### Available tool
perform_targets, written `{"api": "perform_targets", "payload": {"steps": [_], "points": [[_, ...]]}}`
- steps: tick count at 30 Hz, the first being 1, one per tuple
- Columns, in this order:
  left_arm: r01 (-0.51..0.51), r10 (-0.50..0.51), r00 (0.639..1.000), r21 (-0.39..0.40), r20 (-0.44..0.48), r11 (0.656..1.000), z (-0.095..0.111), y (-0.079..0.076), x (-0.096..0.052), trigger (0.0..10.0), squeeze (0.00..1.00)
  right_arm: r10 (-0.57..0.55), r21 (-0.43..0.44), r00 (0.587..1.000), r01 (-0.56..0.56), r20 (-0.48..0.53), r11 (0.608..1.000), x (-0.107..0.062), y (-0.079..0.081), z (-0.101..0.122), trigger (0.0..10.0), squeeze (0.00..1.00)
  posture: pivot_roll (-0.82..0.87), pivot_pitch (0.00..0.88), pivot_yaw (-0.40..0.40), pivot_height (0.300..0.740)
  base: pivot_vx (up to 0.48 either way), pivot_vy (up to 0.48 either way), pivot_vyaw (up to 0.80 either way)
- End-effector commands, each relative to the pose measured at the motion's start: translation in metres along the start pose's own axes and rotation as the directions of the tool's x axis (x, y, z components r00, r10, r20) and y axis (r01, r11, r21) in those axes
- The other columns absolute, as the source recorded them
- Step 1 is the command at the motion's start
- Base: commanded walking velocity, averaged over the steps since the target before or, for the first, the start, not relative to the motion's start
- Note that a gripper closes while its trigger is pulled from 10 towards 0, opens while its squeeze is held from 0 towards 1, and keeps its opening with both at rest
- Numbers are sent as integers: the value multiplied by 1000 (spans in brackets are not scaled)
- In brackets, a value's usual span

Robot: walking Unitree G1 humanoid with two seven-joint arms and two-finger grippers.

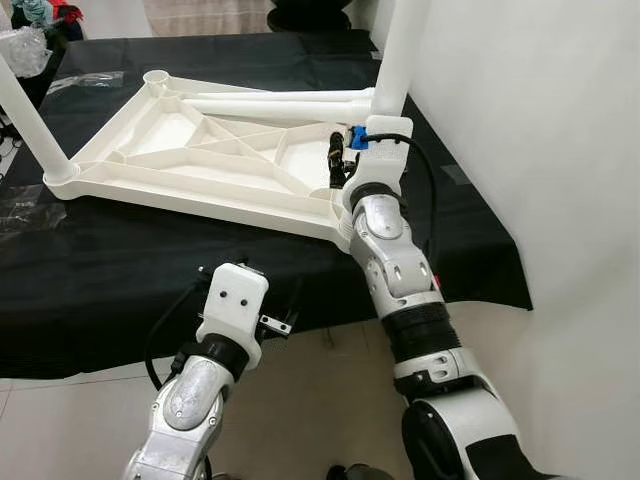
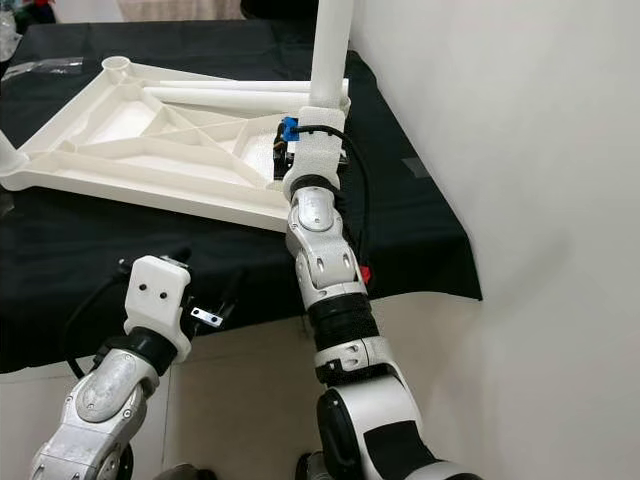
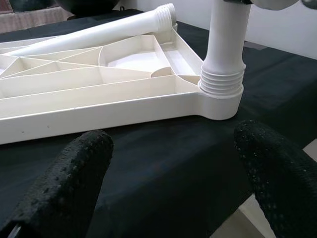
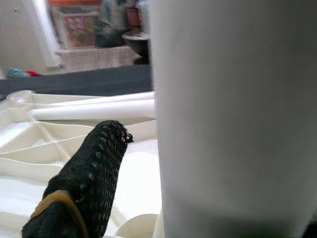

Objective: Building children table

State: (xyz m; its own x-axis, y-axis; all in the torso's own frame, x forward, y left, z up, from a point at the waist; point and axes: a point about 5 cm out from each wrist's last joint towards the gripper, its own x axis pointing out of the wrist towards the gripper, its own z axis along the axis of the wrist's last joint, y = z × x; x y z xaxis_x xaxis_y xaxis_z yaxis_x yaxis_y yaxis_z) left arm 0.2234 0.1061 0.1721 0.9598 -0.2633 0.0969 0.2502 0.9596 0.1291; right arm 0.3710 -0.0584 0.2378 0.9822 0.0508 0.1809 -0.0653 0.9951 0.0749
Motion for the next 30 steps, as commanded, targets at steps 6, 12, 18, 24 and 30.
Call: {"api": "perform_targets", "payload": {"steps": [6,12,18,24,30], "points": [[1,0,1000,4,-11,1000,-4,-2,-1,10000,0,302,22,953,-302,2,953,-12,-14,-19,10000,0,0,122,-92,740,0,0,0],[9,-9,1000,3,-8,1000,-4,-5,-2,10000,0,469,3,883,-469,2,883,-2,-39,-21,10000,0,6,102,-93,740,0,0,0],[-3,3,1000,-1,2,1000,-2,-5,-3,10000,0,422,-13,907,-421,7,907,17,-53,-7,10000,0,17,92,-101,740,0,0,0],[-1,1,1000,-4,5,1000,0,-6,-5,10000,0,375,18,927,-375,24,927,29,-56,6,0,0,19,90,-107,740,0,0,0],[4,-4,1000,-3,5,1000,0,-7,-5,10000,0,383,50,923,-384,24,922,31,-58,6,0,0,19,95,-111,740,0,0,0]]}}
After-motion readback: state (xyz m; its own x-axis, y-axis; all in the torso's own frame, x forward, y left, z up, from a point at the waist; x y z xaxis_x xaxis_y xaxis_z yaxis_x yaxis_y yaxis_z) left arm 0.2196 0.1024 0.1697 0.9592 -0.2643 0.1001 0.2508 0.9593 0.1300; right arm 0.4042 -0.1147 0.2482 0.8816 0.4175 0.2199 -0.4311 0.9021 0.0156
